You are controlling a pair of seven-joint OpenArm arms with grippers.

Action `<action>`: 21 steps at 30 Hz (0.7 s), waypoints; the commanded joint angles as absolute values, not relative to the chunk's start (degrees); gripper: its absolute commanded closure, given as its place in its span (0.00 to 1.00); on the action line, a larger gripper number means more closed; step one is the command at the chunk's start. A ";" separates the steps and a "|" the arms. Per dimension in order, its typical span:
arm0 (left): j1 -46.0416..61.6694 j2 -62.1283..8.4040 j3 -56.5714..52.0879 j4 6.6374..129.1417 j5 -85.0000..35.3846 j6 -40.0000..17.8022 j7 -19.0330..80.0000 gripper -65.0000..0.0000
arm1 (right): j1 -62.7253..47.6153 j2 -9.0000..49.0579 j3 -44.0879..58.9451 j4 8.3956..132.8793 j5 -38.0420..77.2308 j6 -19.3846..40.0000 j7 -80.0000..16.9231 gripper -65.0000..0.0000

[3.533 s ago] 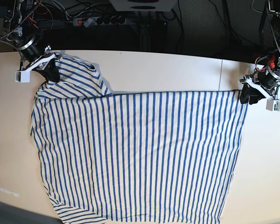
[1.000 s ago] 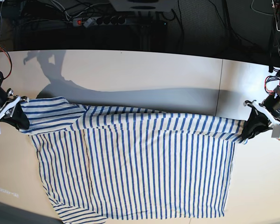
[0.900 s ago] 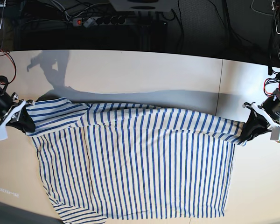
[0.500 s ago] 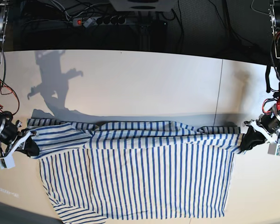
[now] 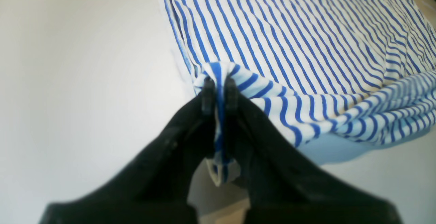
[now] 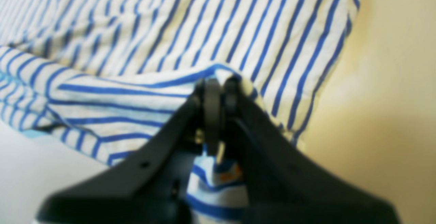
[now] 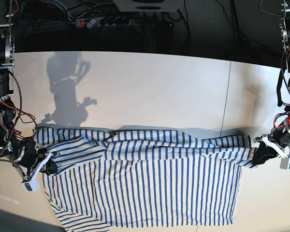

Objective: Fold the T-shirt properly
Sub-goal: 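Pull both held corners across the shirt toward the hem, then lower the folded edge onto the shirt and release both grippers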

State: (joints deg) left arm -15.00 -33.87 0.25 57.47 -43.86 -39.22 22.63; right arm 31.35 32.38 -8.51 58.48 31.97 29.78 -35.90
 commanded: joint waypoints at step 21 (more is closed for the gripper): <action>-22.63 -35.24 5.93 56.31 -34.81 -40.00 18.55 0.48 | 37.76 28.56 -7.16 52.64 24.53 31.33 -26.83 0.39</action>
